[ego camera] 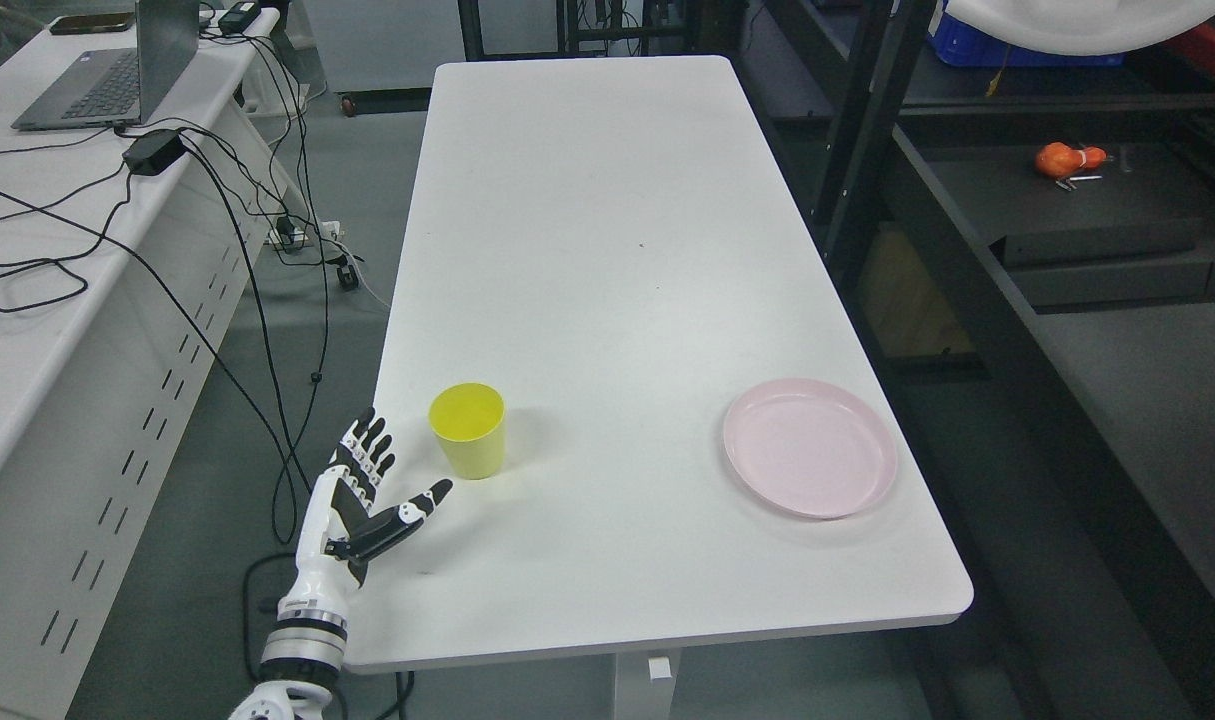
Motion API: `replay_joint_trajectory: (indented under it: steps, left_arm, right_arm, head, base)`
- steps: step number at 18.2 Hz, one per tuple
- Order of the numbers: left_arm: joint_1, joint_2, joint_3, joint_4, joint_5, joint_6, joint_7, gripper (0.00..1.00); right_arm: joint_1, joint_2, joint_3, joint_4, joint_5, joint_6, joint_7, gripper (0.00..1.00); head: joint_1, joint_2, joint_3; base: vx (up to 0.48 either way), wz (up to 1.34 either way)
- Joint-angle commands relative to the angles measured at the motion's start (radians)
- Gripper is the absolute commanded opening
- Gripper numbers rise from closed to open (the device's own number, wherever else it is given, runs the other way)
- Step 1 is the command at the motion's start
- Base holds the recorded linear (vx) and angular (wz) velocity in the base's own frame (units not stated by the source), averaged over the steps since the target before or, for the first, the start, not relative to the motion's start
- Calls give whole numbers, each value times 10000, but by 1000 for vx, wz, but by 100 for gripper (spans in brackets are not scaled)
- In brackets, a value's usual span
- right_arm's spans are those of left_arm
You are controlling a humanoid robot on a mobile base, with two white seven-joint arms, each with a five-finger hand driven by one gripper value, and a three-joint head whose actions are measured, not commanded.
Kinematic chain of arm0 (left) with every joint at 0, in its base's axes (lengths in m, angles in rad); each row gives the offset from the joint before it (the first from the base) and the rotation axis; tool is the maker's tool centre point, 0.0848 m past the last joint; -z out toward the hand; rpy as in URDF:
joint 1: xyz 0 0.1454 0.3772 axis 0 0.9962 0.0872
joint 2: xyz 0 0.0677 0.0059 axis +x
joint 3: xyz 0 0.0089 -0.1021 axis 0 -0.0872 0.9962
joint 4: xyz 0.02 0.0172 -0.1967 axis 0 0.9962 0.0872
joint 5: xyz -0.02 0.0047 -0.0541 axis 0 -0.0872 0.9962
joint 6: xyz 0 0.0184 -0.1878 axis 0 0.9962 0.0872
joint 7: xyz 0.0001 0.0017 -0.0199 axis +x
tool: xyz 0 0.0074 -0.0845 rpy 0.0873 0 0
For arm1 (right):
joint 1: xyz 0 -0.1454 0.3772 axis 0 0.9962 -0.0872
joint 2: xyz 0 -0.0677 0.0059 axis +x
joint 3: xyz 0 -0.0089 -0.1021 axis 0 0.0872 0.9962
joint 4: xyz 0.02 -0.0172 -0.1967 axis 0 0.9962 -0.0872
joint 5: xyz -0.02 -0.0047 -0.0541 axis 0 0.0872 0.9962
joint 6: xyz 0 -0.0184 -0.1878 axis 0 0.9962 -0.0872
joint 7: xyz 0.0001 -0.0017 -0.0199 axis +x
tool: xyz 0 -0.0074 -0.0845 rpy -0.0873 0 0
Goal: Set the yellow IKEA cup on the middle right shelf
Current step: 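Reach the left hand toward the yellow cup on the table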
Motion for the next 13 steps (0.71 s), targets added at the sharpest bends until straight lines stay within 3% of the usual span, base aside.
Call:
replay_joint_trajectory:
  steps: [1, 11, 13]
  left_arm:
    - [-15, 175, 467, -23, -6, -24, -18, 99]
    - [-214, 175, -391, 283, 10, -208, -110, 99]
    - [-641, 175, -301, 863, 71, -208, -140, 99]
  right_arm:
    - [138, -175, 168, 0, -245, 7, -7, 99]
    - [138, -175, 168, 0, -245, 7, -7, 99]
    - [138, -175, 168, 0, -245, 7, -7, 99]
  head:
    - [0, 0, 0]
    - [0, 0, 0]
    - [0, 0, 0]
  base:
    - [0, 0]
    - [0, 0]
    - [0, 0]
